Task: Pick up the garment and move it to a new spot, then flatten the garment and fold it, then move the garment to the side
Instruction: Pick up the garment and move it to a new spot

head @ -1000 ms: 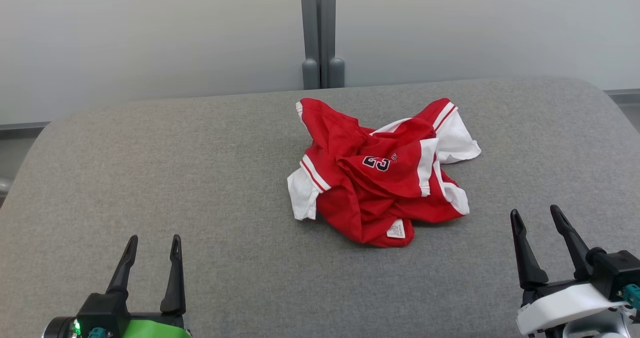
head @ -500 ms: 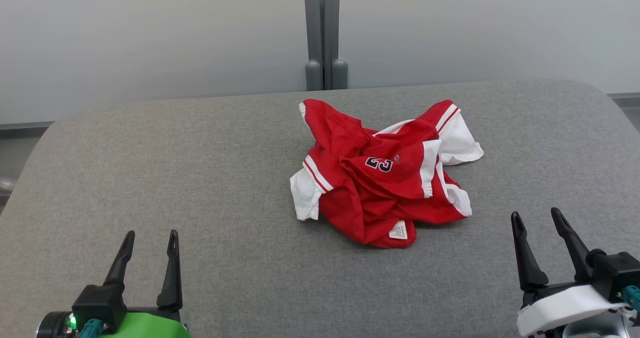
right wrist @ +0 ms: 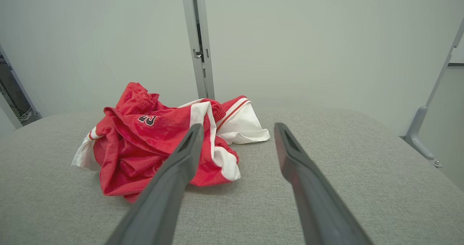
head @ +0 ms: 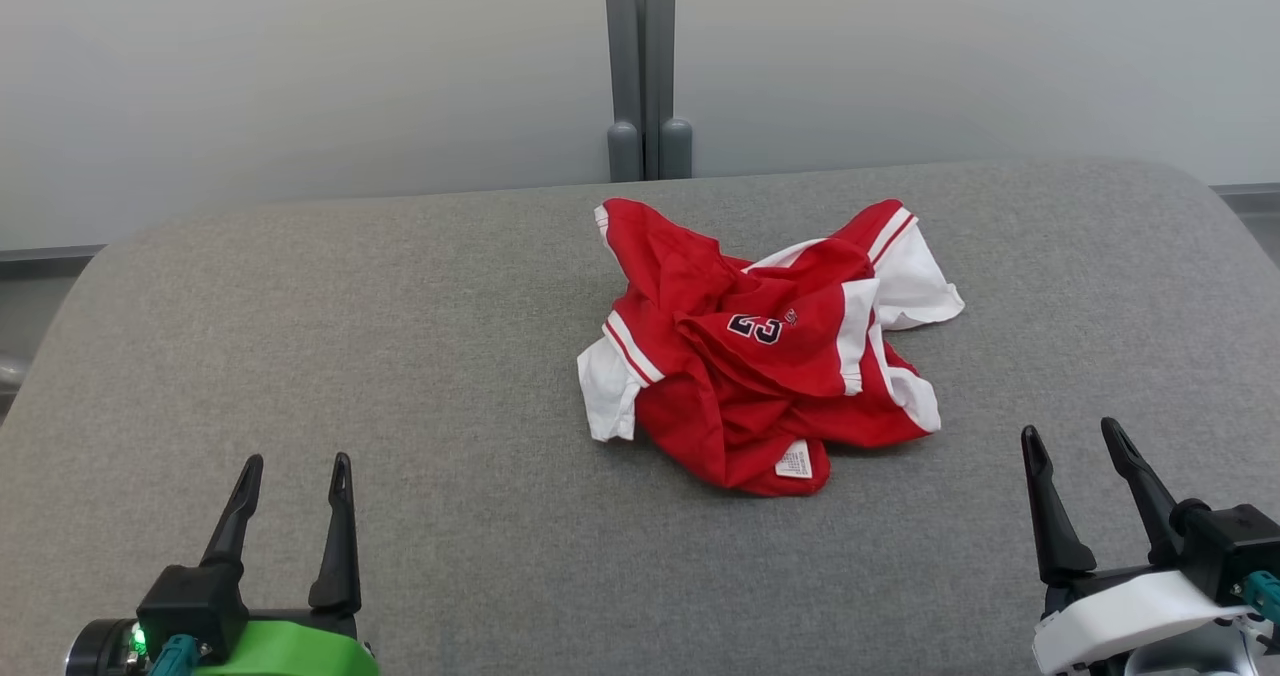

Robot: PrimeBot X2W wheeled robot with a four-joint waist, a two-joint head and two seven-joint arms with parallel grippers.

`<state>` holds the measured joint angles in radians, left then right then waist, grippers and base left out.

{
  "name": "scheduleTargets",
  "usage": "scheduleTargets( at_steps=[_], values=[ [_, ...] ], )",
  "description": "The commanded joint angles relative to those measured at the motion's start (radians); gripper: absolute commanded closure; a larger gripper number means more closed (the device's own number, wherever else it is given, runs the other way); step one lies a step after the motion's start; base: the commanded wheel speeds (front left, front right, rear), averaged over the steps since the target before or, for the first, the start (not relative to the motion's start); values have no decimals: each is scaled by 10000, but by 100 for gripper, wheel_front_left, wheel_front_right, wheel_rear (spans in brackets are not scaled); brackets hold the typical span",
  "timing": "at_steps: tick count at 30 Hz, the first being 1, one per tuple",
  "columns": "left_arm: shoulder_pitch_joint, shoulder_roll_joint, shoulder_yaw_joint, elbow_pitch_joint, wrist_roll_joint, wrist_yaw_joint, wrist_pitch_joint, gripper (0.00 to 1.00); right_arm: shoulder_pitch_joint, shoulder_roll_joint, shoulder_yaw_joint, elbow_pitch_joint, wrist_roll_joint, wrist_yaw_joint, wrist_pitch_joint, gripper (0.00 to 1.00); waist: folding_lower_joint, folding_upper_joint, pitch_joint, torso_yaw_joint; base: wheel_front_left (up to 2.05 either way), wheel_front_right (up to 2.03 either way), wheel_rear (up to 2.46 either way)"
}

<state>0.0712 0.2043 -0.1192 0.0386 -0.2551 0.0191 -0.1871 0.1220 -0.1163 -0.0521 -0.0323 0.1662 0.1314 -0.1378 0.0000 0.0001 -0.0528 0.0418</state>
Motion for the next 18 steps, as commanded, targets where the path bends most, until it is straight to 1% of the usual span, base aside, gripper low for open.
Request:
scheduleTargets(
  at_steps=[1, 18],
  values=[
    [107, 87, 7, -20, -80, 59, -44, 0, 122, -24, -20, 9, -36, -14, 3, 0, 0, -1, 3, -2, 0, 0, 0],
    [89, 193, -39, 16, -176, 178, -82, 0, 98, -22, -9, 133, 32, -14, -69, 0, 0, -1, 34, -21, 0, 0, 0]
  ],
)
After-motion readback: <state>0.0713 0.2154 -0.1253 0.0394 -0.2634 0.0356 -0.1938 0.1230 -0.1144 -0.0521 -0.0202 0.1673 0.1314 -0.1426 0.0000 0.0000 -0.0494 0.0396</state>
